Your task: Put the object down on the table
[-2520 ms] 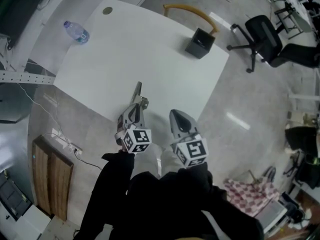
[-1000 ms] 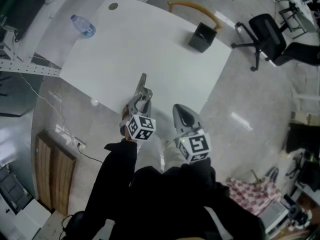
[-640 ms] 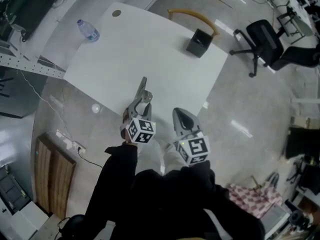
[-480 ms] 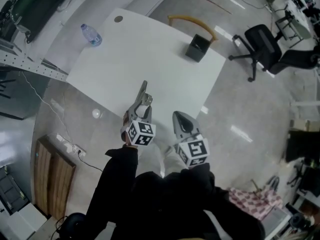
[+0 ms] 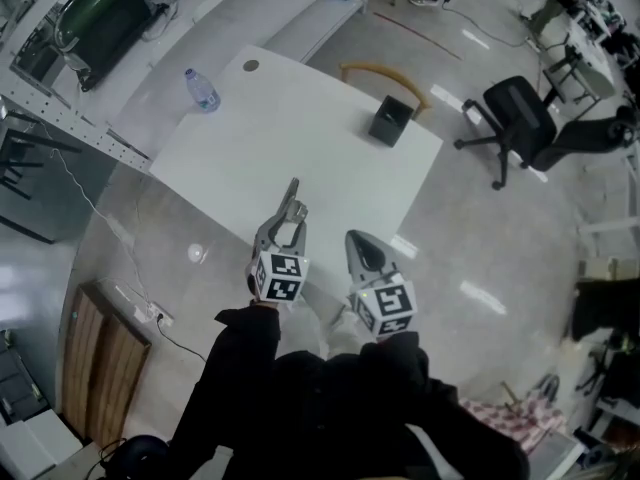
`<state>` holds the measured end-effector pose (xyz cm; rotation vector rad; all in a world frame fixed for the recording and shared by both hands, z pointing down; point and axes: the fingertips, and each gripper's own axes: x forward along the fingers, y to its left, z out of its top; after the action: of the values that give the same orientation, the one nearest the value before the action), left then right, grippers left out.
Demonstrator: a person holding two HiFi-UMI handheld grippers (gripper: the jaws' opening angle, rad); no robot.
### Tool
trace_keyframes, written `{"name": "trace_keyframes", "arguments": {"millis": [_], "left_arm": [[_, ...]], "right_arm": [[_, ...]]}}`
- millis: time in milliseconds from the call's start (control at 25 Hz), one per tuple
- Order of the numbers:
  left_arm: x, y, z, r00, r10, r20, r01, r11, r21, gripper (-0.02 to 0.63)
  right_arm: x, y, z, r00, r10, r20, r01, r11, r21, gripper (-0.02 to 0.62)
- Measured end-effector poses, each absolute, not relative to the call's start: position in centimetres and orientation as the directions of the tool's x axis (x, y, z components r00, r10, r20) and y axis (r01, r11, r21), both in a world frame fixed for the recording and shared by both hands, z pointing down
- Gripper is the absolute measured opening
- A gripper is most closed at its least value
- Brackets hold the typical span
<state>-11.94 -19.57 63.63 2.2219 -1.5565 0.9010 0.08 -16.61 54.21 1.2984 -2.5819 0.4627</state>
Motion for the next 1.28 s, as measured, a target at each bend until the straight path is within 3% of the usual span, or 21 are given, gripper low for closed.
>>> {"name": "trace_keyframes", "arguments": {"millis": [680, 920, 1080, 1280], "left_arm": [[-11.6, -16.6, 54.7, 0.257, -0.840, 0.477, -0.961, -0.275, 0.034, 0.138], [-11.2, -15.7, 51.8, 0.264, -0.868, 0.420, -0.962, -0.268, 0.051, 0.104], [-11.4, -15.3, 50.0, 0.254, -0.891, 0.377, -0.966, -0.252, 0.056, 0.035], [-11.8, -14.7, 48.3, 0.249, -0.904, 0.349, -0.969, -0.232, 0.090, 0.003]], "right_arm": [[0.2, -15.0, 49.0, -0.606, -0.751, 0.261, -0.795, 0.578, -0.184, 0.002], [0.0, -14.5, 47.4, -0.611, -0.752, 0.245, -0.791, 0.584, -0.180, 0.002], [-0.1, -14.4, 46.5, -0.611, -0.756, 0.237, -0.792, 0.586, -0.172, 0.002], [-0.4, -14.4, 45.3, -0.620, -0.755, 0.216, -0.785, 0.597, -0.167, 0.002]]}}
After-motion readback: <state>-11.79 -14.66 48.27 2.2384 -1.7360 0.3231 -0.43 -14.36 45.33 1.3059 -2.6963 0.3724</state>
